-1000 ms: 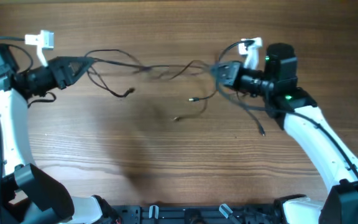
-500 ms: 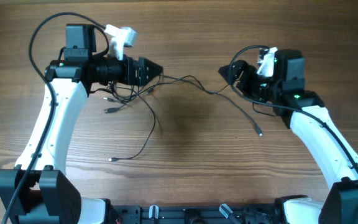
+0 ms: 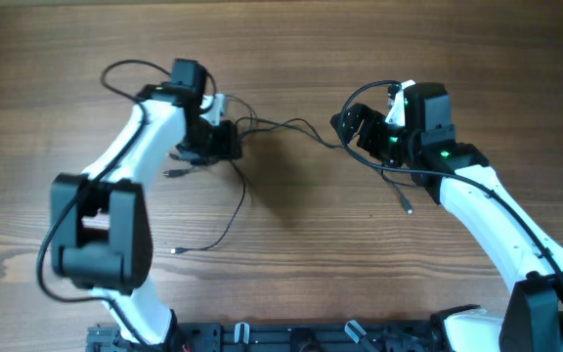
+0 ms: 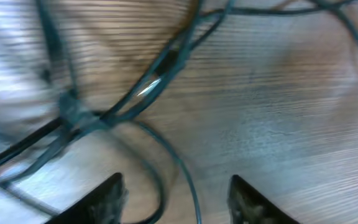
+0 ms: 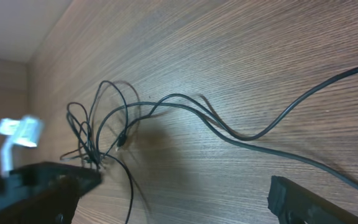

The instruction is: Untangle cables

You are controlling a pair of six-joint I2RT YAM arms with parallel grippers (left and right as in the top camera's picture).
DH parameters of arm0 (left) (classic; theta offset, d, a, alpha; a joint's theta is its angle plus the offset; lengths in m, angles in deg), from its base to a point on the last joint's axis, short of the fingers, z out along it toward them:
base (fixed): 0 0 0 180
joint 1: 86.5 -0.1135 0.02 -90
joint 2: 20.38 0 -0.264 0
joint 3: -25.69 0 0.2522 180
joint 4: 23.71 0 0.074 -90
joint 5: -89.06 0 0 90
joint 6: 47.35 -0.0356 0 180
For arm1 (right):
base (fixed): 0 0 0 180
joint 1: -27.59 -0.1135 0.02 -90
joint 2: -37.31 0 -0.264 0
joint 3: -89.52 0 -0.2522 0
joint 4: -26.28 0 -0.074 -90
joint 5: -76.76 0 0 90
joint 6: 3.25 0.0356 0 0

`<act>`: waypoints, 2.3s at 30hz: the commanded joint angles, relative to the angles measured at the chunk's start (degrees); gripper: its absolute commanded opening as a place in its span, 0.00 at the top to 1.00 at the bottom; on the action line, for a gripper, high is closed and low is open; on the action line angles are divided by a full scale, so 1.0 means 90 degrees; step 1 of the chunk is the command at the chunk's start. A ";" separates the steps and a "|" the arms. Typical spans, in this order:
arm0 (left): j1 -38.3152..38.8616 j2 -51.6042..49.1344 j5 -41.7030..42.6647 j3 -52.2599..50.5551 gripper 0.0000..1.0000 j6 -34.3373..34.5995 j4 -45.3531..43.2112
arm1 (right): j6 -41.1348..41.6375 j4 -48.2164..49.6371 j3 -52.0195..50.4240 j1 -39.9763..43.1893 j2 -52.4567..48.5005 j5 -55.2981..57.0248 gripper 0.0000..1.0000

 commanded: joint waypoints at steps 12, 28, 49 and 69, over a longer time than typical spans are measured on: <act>0.0816 0.1613 0.2664 0.2637 0.96 -0.0138 -0.0316 | -0.0367 -0.0631 -0.0080 -0.0022 -0.0092 -0.0333 0.00; 0.0544 0.2186 0.2839 0.2637 0.96 -0.0474 -0.0299 | -0.0522 0.1724 -0.0080 -0.0372 0.0051 -0.2317 0.01; -0.1914 0.3815 0.4758 0.2637 0.96 -0.0415 -0.0692 | 0.2358 -0.0041 -0.0080 -0.0342 -0.0865 0.3094 0.00; -0.0427 0.2254 0.3973 0.2613 0.18 -0.0044 0.0840 | -0.0804 -0.3679 0.0240 0.0639 0.0573 0.2004 0.00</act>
